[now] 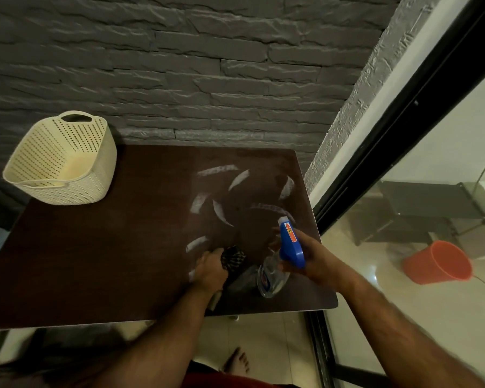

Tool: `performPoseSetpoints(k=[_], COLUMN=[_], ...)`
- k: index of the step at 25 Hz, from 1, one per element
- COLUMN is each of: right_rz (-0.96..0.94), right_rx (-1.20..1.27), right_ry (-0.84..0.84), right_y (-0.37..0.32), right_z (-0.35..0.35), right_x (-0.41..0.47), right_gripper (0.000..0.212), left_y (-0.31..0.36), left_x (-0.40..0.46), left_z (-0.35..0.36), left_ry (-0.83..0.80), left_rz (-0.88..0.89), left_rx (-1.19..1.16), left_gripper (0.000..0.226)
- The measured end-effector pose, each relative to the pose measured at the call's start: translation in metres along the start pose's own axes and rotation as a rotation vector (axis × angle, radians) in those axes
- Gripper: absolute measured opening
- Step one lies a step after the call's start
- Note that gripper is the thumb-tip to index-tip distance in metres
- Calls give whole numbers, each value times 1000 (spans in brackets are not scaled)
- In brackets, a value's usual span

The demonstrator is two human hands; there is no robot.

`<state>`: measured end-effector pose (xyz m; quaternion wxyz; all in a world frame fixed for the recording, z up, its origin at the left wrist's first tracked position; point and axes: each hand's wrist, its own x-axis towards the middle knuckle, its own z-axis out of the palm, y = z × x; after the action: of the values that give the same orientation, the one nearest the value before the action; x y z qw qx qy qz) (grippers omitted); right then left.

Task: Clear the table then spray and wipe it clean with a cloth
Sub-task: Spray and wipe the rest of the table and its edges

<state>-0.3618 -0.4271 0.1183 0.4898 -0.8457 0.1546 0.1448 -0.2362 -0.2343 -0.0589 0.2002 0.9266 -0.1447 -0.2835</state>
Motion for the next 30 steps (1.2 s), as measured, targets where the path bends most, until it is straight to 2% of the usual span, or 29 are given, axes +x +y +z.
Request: performPoseSetpoints(k=[3, 6, 8, 11, 14, 19, 24, 30], right_rz=[1, -21, -44, -59, -84, -54, 25, 81], right_rx=[103, 251, 305, 316, 311, 420, 395, 323], right_ry=[6, -1, 13, 122, 241, 239, 319, 286], right_y=[3, 10, 14, 17, 13, 2, -30, -87], right_z=[6, 16, 24, 37, 49, 58, 53, 33], right_x=[2, 4, 10, 21, 38, 77, 128, 210], right_gripper=[61, 60, 57, 44, 36, 53, 27, 18], left_y=[2, 10, 13, 11, 0, -33, -47, -62], left_x=[0, -4, -11, -23, -34, -26, 2, 59], left_z=[-24, -54, -78, -115, -143, -163, -185, -207], left_ry=[15, -11, -47, -109, -121, -198, -215, -239], left_rz=[-132, -292, -352, -408, -372, -289, -258, -278], left_rx=[-490, -1062, -1305, -1598, -1746, -1944, -1969, -2018], left_gripper=[56, 35, 26, 31, 40, 46, 48, 45])
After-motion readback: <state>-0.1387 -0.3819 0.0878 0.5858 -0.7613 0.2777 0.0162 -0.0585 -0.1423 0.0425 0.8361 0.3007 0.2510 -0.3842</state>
